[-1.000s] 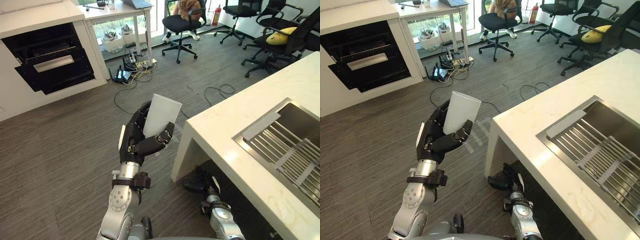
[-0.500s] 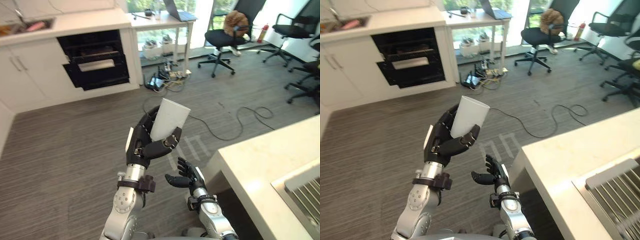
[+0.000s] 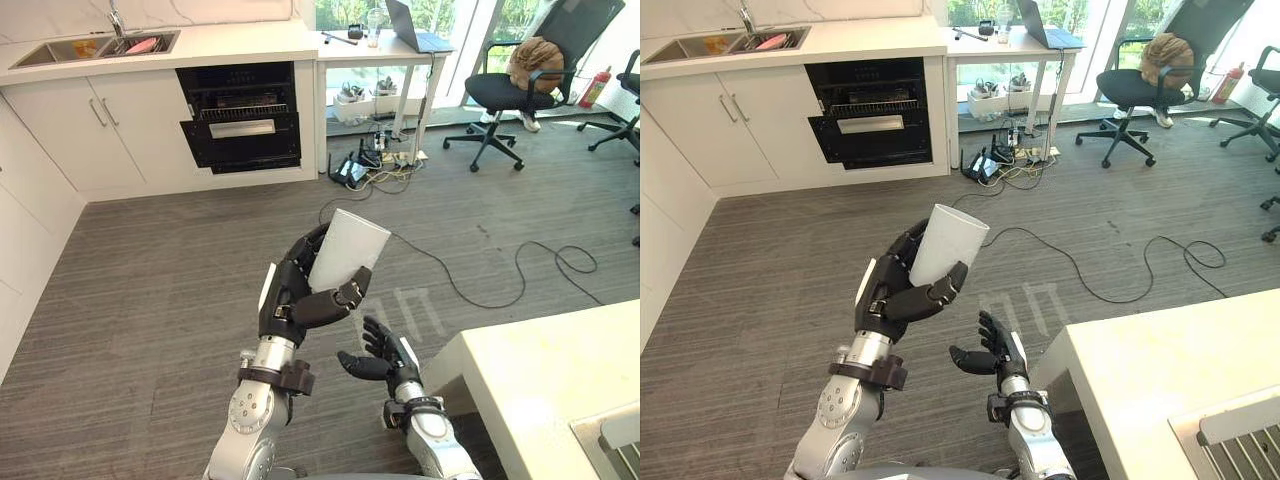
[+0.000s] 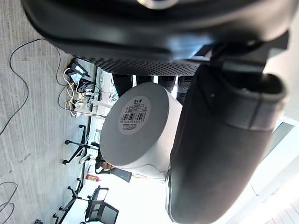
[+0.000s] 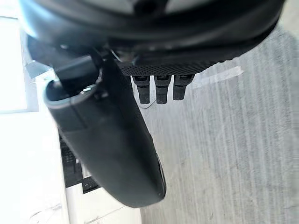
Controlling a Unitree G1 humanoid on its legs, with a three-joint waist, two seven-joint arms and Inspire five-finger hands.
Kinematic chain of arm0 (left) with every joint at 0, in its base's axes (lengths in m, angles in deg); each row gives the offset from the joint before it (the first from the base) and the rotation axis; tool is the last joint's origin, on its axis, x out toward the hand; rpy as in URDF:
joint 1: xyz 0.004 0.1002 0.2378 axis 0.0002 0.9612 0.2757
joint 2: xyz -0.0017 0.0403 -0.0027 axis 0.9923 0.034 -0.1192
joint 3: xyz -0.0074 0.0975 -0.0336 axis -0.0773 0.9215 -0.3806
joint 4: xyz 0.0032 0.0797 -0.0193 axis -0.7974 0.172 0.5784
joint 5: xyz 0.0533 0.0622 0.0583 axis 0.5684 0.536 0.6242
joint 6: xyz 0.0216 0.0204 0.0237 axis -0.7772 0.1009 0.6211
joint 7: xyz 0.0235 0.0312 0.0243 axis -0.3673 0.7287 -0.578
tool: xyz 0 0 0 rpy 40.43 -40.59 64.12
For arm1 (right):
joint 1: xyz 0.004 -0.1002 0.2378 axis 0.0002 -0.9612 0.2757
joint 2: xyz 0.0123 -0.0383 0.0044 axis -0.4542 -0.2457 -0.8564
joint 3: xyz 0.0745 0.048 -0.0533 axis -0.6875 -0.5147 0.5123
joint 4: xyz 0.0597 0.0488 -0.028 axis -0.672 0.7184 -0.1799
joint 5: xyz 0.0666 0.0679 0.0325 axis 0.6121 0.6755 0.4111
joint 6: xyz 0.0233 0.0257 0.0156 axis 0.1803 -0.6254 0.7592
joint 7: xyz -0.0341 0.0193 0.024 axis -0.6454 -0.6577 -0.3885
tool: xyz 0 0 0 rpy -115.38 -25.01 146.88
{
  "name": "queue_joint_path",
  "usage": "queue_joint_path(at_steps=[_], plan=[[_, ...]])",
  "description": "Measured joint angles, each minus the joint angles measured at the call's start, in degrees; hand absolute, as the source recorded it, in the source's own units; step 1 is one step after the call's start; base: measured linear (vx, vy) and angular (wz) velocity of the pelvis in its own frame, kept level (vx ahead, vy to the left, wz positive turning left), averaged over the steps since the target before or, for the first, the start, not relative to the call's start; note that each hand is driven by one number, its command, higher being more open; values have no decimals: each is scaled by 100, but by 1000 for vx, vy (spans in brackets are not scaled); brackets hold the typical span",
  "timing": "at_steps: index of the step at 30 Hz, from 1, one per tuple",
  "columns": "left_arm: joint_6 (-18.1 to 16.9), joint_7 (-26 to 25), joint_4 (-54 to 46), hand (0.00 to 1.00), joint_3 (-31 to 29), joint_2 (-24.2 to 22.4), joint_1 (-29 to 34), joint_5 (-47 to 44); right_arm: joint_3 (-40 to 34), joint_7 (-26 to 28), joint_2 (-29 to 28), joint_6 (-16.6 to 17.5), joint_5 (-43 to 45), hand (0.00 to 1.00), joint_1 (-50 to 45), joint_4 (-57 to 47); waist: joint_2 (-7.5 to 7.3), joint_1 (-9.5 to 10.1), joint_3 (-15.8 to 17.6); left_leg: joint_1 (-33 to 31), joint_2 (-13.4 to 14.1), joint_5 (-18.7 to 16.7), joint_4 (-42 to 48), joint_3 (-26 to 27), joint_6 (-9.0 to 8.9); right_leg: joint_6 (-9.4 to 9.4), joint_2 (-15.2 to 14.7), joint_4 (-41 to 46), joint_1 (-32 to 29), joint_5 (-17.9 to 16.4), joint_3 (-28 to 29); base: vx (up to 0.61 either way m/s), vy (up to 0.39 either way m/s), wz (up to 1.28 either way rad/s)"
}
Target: Walk over to the sink, pick up the cup, carry it to the dishwasher, place the cup inside the dishwasher, then close the dishwasher door
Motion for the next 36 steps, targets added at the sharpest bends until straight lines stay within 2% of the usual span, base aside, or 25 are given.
queue_joint_path(at_steps=[6,11,19,20,26,27,29,31,32,36], plan=[[0,95,5,30,-66,41,243,4,-159,-4,98,-9,-164,90,-148,189,-3,-10,-5,221,-44,310,-593,20,64,24,4,-137,5,134,43,-49,-1,-2],[0,91,14,30,-343,38,408,5,-173,16,139,-9,-290,90,-216,277,-7,-7,-15,344,-74,564,-922,-80,123,30,2,-167,10,147,-19,-2,-17,10],[0,77,13,30,-760,8,541,3,-186,28,170,-9,-457,90,-220,564,-30,17,-40,381,-98,850,-1268,-562,88,20,15,-255,108,130,-241,-8,-28,30],[2,81,13,30,-962,-182,648,2,-130,39,314,-11,-619,90,-223,609,-32,1,-214,321,-81,896,-1288,-742,21,-25,39,-242,124,83,-413,-10,-10,5],[2,69,38,30,-1006,-206,675,0,-130,52,290,-9,-620,90,-243,603,-14,-32,-234,358,-32,872,-1262,-502,7,-27,83,-246,61,84,-182,-1,-7,-17],[2,69,168,30,-936,-210,629,0,-138,7,296,-15,-621,90,-369,582,-4,-161,-309,315,-31,830,-1264,-512,-12,-28,70,-292,65,86,-266,0,0,0],[4,68,359,30,-839,-221,586,0,-170,-60,273,-59,-624,90,-496,575,-13,-249,-356,317,-11,784,-1254,-423,-5,-29,67,-345,98,90,-312,31,-15,4],[27,63,623,30,-722,-239,470,0,-279,-135,216,-111,-624,90,-538,555,-13,-355,-361,273,53,725,-1184,-83,-44,-26,39,-395,152,90,-397,35,-13,15],[72,64,819,30,-644,-265,348,0,-410,-210,173,-133,-624,90,-549,545,-13,-361,-362,223,74,693,-1086,49,-50,-22,16,-433,192,89,-468,47,-6,27],[192,-66,1189,30,-614,-330,121,-2,-811,-453,21,-143,-633,90,-484,285,10,-335,-351,-109,-48,696,-742,-50,-55,35,-44,-461,209,53,-751,30,5,46]])
